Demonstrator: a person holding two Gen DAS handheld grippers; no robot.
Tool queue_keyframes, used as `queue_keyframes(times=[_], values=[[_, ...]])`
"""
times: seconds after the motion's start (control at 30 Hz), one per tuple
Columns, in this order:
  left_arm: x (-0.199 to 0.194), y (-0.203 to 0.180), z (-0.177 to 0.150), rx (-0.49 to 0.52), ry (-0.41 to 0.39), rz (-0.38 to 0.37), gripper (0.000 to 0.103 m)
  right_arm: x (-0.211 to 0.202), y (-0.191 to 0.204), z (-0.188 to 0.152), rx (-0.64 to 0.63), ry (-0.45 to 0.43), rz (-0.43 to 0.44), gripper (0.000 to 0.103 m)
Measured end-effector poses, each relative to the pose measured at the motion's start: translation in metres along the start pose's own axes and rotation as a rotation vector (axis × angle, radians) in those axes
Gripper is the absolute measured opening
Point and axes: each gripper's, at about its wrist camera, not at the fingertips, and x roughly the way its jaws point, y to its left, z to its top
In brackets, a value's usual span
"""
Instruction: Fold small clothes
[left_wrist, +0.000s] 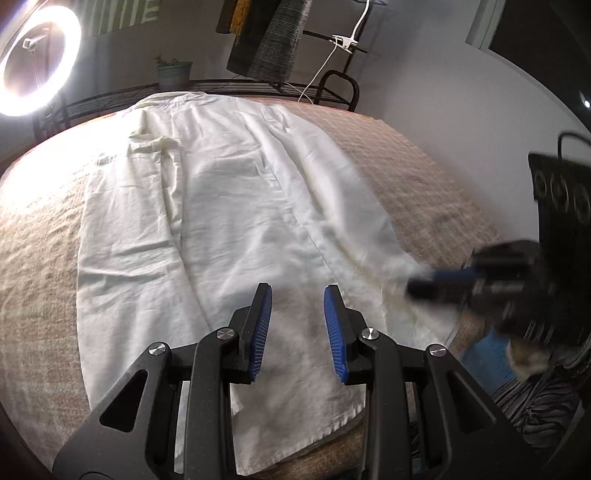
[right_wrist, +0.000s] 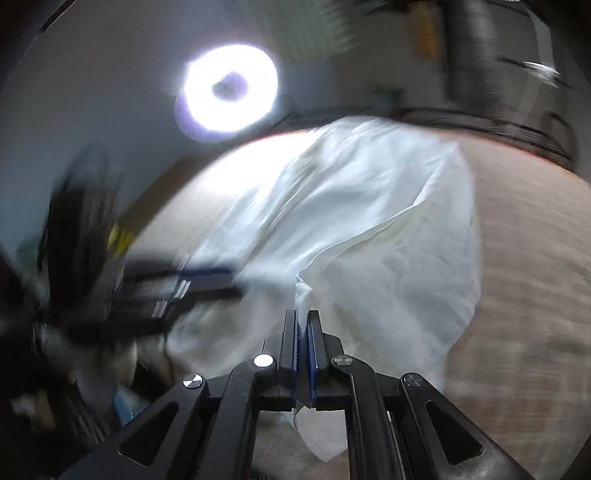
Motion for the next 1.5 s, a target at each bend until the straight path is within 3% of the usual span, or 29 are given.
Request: queue_keyframes(times=[0.07,0.1,0.13,0.3,0.43,0.57,0.63,0.7,0.9,1.07,1.13,1.27,1.5], values=[[0.002,0.0,-0.002,-0.001,0.009,-0.015,0.029,0.01,0.01,-0.004,-0.049,0.049,-0.012,0.013],[0.003,-0.001,-0.004,-0.003,0.017,-0.024,0.029,0.012,0.008,-0.004,-0.038,0.069,0.002,0.027],[0.005,-0.001,-0.005,-0.009,0.024,-0.035,0.029,0.01,0.005,-0.003,-0.023,0.068,0.016,0.032],[0.014,-0.01,-0.008,-0.044,0.043,-0.112,0.045,-0.014,-0.022,0.017,0.067,0.005,0.096,0.034],[0.029,-0.024,-0.011,0.01,0.067,-0.084,0.045,-0.024,-0.053,0.054,0.137,-0.059,0.025,0.036],[0.041,-0.028,-0.016,0.007,0.093,-0.099,0.045,-0.011,-0.091,0.096,0.212,-0.065,-0.018,0.037],[0.044,-0.026,-0.018,-0.012,0.09,-0.111,0.039,0.001,-0.111,0.117,0.23,-0.056,-0.066,0.037],[0.048,-0.023,-0.017,-0.03,0.096,-0.127,0.013,0.018,-0.133,0.14,0.253,-0.029,-0.11,0.037],[0.054,-0.022,-0.017,-0.051,0.103,-0.164,0.004,0.075,-0.196,0.198,0.358,0.026,-0.175,0.037],[0.057,-0.022,-0.013,-0.074,0.1,-0.2,0.003,0.122,-0.218,0.225,0.343,0.12,-0.264,0.037],[0.057,-0.023,-0.012,-0.079,0.101,-0.214,0.003,0.138,-0.224,0.231,0.332,0.159,-0.312,0.034],[0.06,-0.022,-0.008,-0.089,0.098,-0.24,0.002,0.161,-0.232,0.235,0.31,0.213,-0.333,0.0],[0.046,-0.017,-0.004,-0.155,0.057,-0.293,0.002,0.136,-0.21,0.261,0.248,0.103,-0.332,0.0]])
